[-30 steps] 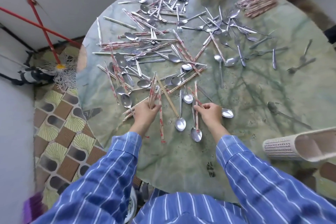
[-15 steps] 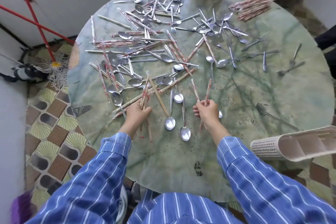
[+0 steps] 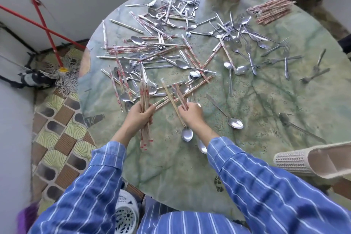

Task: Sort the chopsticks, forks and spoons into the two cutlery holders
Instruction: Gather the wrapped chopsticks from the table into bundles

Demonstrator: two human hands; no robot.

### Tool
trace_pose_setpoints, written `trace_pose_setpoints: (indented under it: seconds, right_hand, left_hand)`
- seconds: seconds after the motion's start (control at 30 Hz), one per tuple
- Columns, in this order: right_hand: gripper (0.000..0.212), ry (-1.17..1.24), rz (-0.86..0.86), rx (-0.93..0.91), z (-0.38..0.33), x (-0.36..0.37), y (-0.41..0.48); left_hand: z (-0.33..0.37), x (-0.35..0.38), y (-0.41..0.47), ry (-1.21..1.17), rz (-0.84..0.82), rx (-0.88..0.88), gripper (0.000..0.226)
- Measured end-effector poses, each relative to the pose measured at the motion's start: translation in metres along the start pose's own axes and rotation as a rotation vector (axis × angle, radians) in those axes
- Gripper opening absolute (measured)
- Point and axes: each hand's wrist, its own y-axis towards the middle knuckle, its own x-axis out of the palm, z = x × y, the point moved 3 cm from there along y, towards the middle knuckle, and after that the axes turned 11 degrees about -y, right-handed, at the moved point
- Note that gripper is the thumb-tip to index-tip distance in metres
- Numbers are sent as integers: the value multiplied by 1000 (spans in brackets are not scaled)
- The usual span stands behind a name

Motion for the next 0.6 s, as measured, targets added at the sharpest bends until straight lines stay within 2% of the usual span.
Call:
trace_pose_setpoints:
  seconds: [0.13, 0.3, 0.4, 0.5, 0.6]
  right_hand:
    - [13, -17, -15, 53, -12, 22, 9]
    - [24, -61, 62, 154, -22, 34, 17]
    - [10, -59, 81, 166, -25, 34, 21]
    - [23, 69, 90, 195, -26, 29, 16]
    - [19, 280, 81, 244, -19, 20, 9]
  left_hand:
    - [2, -15, 17, 27, -36, 14, 11]
    - [7, -30, 43, 158, -146, -26, 12]
    - [17, -28, 54, 196, -203, -25, 17]
    - [22, -26, 67, 246, -205, -11, 18]
    - [22, -24, 78, 393, -170, 28, 18]
